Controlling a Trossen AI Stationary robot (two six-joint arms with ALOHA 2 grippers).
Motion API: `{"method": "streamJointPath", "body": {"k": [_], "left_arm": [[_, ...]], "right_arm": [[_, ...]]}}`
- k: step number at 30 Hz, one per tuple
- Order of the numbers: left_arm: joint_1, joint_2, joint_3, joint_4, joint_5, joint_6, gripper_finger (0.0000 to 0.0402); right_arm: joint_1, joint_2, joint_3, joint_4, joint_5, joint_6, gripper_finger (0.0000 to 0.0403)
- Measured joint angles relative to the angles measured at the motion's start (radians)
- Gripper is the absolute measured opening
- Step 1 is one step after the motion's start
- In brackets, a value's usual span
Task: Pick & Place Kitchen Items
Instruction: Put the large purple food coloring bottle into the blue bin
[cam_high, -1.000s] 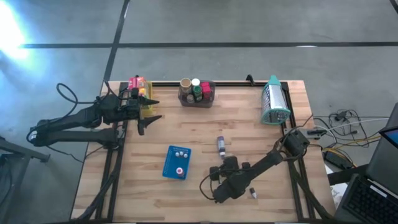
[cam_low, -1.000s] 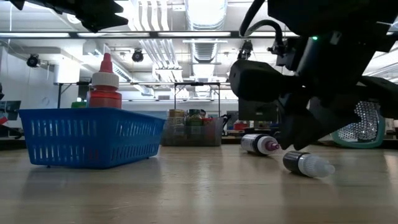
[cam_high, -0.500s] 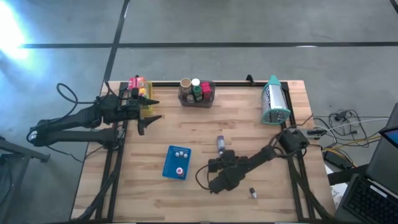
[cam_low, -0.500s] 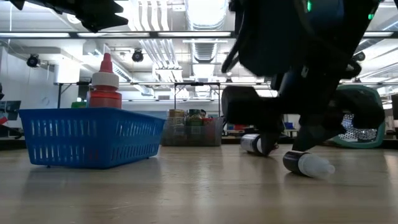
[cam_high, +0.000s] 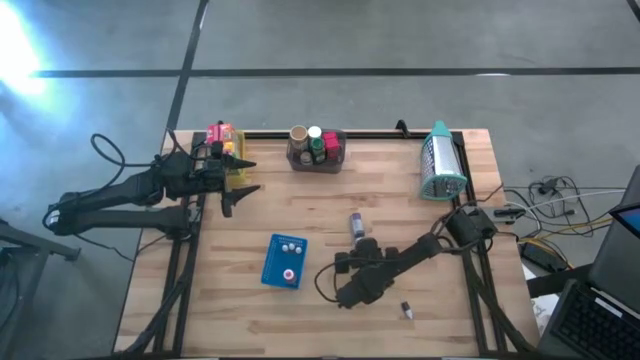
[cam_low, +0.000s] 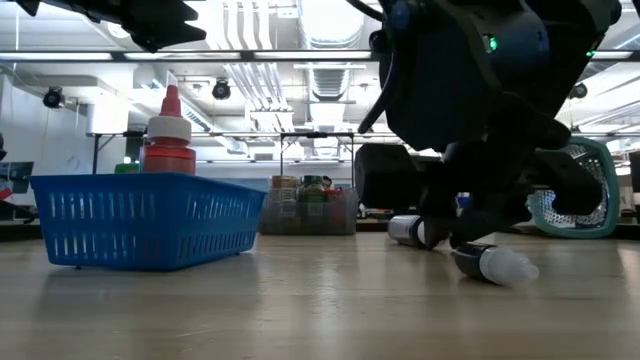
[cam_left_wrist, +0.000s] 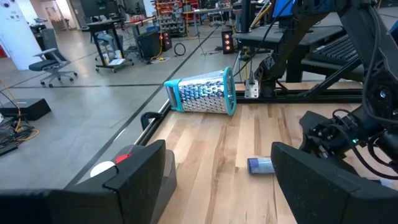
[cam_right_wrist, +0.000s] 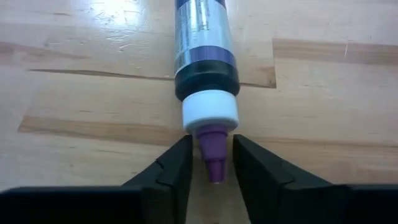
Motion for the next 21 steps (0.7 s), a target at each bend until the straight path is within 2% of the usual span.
{"method": "streamJointPath", "body": {"k": [8,17,21], "left_arm": [[0.0,0.0,0.0,0.0,0.0,0.0,0.0296],[0.0,0.0,0.0,0.0,0.0,0.0,0.0296],[0.0,0.0,0.0,0.0,0.0,0.0,0.0296]], "right_arm": [[0.002,0.0,-0.002,0.002,0.0,-0.001,0.0027],[0.004,0.0,-0.001,0.006,-0.009,0.001,0.0027],[0.003,-0.008,0.0,0.005,-0.048,0.008,0.0047]]}}
